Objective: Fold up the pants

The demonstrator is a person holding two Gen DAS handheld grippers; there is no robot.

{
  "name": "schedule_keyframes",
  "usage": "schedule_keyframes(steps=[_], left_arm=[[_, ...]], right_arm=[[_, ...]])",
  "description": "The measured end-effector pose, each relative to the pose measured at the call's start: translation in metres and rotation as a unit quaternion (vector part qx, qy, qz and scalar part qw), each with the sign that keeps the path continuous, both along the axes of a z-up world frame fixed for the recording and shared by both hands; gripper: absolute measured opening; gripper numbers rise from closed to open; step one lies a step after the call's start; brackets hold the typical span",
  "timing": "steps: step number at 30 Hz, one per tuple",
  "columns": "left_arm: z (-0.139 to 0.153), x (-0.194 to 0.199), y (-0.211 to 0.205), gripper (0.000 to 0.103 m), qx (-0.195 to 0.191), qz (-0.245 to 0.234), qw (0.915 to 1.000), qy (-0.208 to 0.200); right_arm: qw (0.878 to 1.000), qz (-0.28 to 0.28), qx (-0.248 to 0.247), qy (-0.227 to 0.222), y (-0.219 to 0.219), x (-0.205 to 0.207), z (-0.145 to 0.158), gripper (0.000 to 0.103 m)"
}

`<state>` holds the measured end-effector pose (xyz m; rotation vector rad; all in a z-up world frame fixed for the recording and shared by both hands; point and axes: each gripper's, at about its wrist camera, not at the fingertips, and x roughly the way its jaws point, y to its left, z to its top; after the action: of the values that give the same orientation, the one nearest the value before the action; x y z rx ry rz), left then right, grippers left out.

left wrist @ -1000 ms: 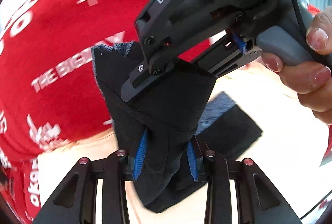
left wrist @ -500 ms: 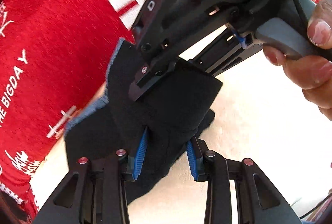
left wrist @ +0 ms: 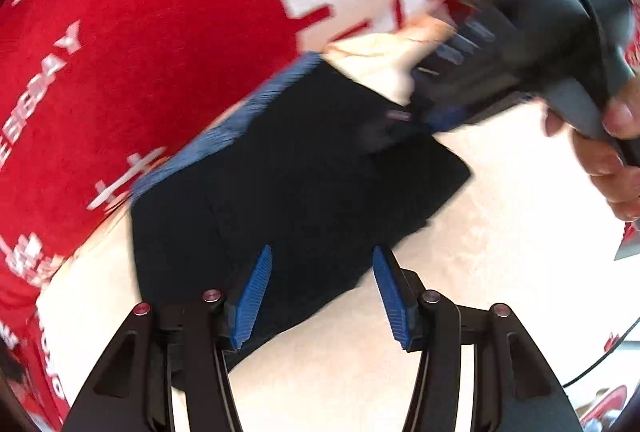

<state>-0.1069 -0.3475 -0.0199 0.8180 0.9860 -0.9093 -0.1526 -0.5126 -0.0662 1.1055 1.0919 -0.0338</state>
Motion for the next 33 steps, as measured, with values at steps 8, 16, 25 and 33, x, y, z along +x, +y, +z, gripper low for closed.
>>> schedule_keyframes(steps=[8,16,25,33], left_arm=[[0.001,0.075,0.047,0.054,0.024,0.128,0.9914,0.014],[-0.012,0.104,0.076,0.078,0.035,0.19,0.98,0.046],[-0.005,0.124,0.078,0.093,0.013,0.221,0.9725,0.074],[-0.026,0.186,0.064,0.093,0.02,0.293,0.9529,0.075]], right_arm=[[0.991,0.024,-0.097,0.092,0.008,-0.022,0.018,0.037],[0.986,-0.001,-0.131,0.105,0.029,-0.04,0.044,0.037],[0.983,-0.005,-0.139,0.117,0.05,-0.029,0.051,0.048],[0.979,-0.004,-0.177,0.105,0.046,0.004,0.059,0.049]])
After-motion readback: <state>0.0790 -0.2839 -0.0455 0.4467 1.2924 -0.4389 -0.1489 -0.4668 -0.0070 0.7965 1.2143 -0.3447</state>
